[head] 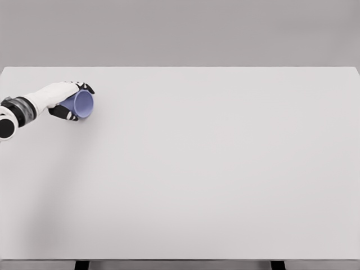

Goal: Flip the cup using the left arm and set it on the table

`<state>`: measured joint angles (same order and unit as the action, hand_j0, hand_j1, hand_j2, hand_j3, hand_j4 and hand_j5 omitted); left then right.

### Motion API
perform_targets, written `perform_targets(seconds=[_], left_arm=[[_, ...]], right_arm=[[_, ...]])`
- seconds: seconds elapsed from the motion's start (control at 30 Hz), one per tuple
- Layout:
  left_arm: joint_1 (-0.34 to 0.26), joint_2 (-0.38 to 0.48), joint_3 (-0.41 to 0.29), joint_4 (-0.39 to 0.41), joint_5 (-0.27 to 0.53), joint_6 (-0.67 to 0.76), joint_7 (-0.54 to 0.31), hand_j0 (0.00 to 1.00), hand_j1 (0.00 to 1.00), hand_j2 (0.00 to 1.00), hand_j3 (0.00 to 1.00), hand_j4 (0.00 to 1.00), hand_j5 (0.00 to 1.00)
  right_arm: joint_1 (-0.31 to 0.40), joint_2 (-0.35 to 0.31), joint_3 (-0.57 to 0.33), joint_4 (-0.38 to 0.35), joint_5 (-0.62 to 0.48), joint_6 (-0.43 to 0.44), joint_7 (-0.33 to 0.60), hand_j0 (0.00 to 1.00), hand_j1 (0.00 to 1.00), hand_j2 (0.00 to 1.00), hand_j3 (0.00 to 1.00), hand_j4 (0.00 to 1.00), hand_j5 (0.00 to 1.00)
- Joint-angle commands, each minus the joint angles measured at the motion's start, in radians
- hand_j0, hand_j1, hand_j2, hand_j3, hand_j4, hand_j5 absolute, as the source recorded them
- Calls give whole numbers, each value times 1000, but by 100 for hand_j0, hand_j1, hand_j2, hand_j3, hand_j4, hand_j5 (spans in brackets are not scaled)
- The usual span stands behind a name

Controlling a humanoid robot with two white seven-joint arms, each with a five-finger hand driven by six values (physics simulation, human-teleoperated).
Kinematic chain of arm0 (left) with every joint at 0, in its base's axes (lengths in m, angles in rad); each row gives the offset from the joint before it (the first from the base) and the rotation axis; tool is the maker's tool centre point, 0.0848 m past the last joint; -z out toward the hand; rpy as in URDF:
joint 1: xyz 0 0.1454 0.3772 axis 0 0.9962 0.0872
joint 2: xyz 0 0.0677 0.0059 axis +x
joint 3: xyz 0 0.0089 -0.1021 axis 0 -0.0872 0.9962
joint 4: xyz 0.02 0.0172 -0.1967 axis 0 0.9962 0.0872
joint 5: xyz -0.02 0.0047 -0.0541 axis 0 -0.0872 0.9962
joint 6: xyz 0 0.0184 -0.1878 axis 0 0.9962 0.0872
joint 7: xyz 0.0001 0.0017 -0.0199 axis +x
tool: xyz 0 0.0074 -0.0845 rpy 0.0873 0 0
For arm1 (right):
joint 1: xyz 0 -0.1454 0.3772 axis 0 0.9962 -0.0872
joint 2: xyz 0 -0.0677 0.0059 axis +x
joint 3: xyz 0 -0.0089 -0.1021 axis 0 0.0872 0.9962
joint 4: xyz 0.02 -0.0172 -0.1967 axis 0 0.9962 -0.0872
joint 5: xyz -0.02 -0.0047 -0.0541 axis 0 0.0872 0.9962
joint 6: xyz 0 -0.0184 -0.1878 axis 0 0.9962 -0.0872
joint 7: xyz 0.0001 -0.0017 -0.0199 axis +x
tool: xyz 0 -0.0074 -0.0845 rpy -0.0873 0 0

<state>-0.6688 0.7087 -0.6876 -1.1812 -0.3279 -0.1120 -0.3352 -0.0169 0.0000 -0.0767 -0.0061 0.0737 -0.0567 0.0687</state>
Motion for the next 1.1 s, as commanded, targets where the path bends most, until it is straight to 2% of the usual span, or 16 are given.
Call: perform_targets(seconds=[0.0, 0.1, 0.23, 0.4, 0.47, 0.5, 0.6, 0.73, 0.8, 1.07], left_arm=[[0, 8, 3, -1, 144, -3, -10, 57, 57, 57, 57, 57, 57], [-6, 32, 10, -5, 245, -6, -87, 57, 57, 57, 57, 57, 57], [-21, 49, 39, -3, 500, -11, -276, 57, 57, 57, 57, 57, 57], [-40, 46, 109, 6, 751, 3, -276, 57, 57, 57, 57, 57, 57], [-40, 9, 186, 38, 805, 8, -276, 57, 57, 57, 57, 57, 57], [-40, -30, 212, 54, 811, 18, -276, 57, 57, 57, 57, 57, 57], [-35, -104, 212, 75, 811, 26, -276, 57, 57, 57, 57, 57, 57], [-31, -155, 206, 101, 819, 26, -276, 58, 58, 58, 58, 58, 58], [-32, -195, 206, 158, 857, 25, -276, 58, 58, 58, 58, 58, 58], [-20, -255, 206, 186, 859, 25, -276, 58, 58, 58, 58, 58, 58]], right_arm=[[2, 0, 0, 0, 0, 0, 0, 100, 100, 100, 100, 100, 100], [2, 0, 0, 0, 0, 0, 0, 100, 100, 100, 100, 100, 100], [2, 0, 0, 0, 0, 0, 0, 100, 100, 100, 100, 100, 100], [2, 0, 0, 0, 0, 0, 0, 100, 100, 100, 100, 100, 100], [2, 0, 0, 0, 0, 0, 0, 100, 100, 100, 100, 100, 100], [2, 0, 0, 0, 0, 0, 0, 100, 100, 100, 100, 100, 100], [0, 0, 0, 0, 0, 0, 0, 100, 100, 100, 100, 100, 100], [2, 0, 0, 0, 0, 0, 0, 100, 100, 100, 100, 100, 100], [2, 0, 0, 0, 0, 0, -1, 100, 100, 100, 100, 100, 100], [0, 0, 0, 0, 0, 0, 0, 100, 100, 100, 100, 100, 100]])
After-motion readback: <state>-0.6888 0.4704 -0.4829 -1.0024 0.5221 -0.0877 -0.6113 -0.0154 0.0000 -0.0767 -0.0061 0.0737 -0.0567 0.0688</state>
